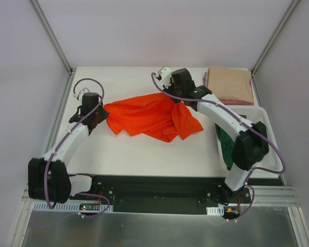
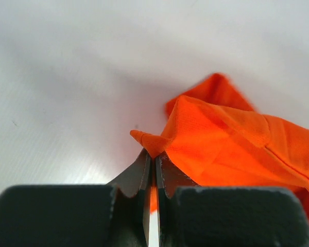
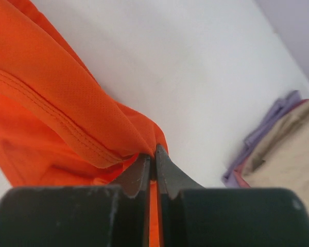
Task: Fold and stack the t-shirts
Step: Flatten out the tshirt
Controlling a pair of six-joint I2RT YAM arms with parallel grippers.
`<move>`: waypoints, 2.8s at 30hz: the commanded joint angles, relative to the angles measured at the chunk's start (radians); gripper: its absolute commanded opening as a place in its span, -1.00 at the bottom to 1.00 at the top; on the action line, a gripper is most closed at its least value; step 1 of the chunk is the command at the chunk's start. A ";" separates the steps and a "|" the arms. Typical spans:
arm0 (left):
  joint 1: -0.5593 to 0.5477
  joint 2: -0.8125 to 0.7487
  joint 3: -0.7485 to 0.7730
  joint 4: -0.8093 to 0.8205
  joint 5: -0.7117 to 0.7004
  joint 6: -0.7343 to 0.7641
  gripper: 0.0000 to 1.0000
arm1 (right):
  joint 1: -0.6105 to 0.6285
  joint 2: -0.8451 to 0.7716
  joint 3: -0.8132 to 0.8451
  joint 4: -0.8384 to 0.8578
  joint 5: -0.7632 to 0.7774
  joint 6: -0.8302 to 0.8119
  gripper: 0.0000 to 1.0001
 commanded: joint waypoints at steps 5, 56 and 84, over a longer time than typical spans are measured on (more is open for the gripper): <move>-0.012 -0.568 0.101 0.003 -0.041 0.035 -1.00 | 0.018 -0.500 0.056 -0.216 -0.177 0.055 -0.99; 0.025 -0.266 0.399 -0.062 -0.306 0.220 -1.00 | -0.057 -0.449 0.090 -0.319 -0.634 -0.247 -0.88; -0.042 -0.115 0.107 -0.046 0.243 0.113 0.98 | 0.010 -0.373 -0.472 -0.113 -0.127 0.813 0.93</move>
